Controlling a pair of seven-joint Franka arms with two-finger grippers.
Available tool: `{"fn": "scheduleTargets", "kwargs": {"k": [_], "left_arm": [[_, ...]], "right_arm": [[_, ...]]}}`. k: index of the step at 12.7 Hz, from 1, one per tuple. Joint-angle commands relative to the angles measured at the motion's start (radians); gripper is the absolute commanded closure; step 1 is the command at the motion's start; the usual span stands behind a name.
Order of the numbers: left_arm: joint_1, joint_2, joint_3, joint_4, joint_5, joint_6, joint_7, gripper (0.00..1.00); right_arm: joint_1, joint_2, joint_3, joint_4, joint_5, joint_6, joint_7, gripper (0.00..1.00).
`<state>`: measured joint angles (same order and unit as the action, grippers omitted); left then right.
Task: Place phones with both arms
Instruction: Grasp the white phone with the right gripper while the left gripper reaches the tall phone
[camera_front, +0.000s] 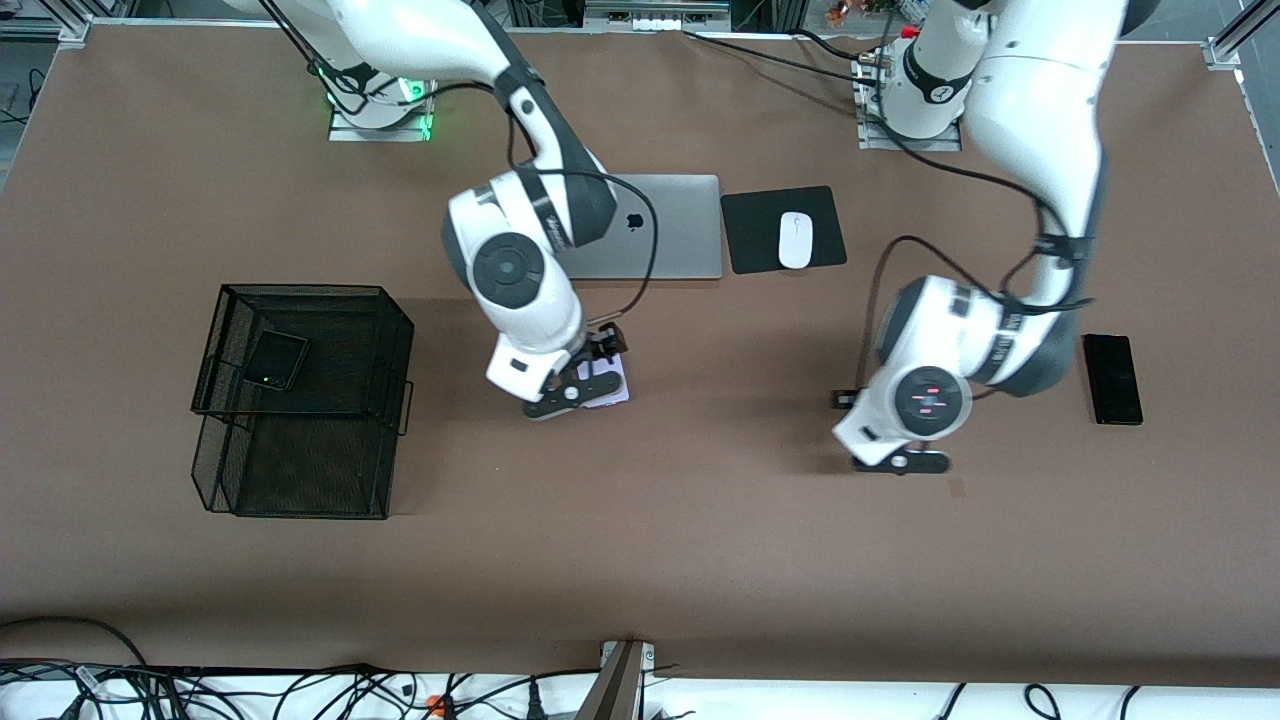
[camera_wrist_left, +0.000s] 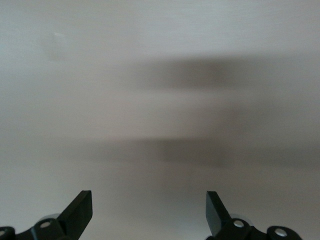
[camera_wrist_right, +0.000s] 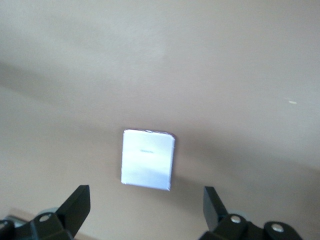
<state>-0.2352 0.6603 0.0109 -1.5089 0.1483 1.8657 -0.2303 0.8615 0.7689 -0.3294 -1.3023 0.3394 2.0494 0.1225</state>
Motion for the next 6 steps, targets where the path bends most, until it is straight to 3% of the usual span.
{"fn": "scheduleTargets", "kwargs": {"k": [1,6], "left_arm": [[0.138,-0.160,-0.017,-0.235,0.072,0.131,0.197,0.00],[0.406,-0.241,-0.025,-0.399,0.097,0.335,0.492,0.00]], "right_arm": [[-0.001,0.067,0.018,0.040,0.009,0.043,-0.069,0.00],[0.016,0.107,0.018,0.012,0.007,0.087,-0.067,0.00]]}}
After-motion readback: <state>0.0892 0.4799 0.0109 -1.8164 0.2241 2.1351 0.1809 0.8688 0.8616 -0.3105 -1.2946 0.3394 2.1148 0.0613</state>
